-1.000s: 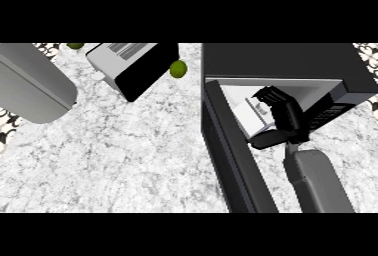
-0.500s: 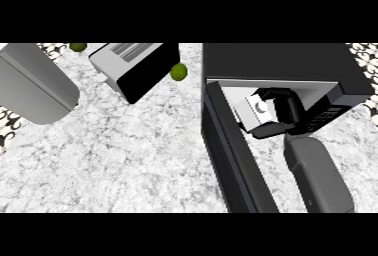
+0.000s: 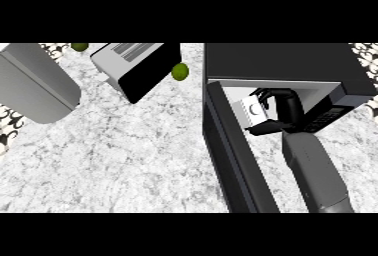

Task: Pick up the milk, place it into the microwave and close the microwave

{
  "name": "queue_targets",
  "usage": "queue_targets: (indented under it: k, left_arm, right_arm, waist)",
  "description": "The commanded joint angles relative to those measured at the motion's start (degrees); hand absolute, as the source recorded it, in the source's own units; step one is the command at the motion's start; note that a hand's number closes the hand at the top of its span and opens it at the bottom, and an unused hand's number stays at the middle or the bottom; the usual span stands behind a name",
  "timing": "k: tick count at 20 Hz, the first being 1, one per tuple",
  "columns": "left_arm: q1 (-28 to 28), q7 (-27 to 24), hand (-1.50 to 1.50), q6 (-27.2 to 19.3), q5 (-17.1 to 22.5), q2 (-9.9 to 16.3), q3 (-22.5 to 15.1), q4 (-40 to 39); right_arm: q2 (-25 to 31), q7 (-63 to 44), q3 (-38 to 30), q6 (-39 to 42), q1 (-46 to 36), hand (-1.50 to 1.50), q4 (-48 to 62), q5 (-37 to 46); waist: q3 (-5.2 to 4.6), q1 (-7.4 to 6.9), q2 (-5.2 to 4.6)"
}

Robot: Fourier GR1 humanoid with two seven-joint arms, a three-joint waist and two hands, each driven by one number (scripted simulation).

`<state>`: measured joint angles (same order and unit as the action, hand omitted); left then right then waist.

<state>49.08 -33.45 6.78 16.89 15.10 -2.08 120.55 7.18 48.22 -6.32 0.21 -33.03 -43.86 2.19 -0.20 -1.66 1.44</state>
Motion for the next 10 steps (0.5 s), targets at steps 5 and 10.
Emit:
queue_targets:
  k: [5,10]
  left_arm:
    - [-2.2,0.6,-1.5,0.0,0.5,-0.4,0.5,-1.8]
    - [-2.8,1.9,-1.5,0.8,1.7,0.8,1.5,-0.7]
  right_arm:
    - [0.0,-4.0,0.6,-10.4,-9.6,1.5,11.2,6.2]
    - [1.1,-1.8,2.3,-19.8,-10.8,1.5,10.9,12.3]
  waist:
    - [0.2,-3.31,-2.71]
    - [0.14,-4.12,-2.81]
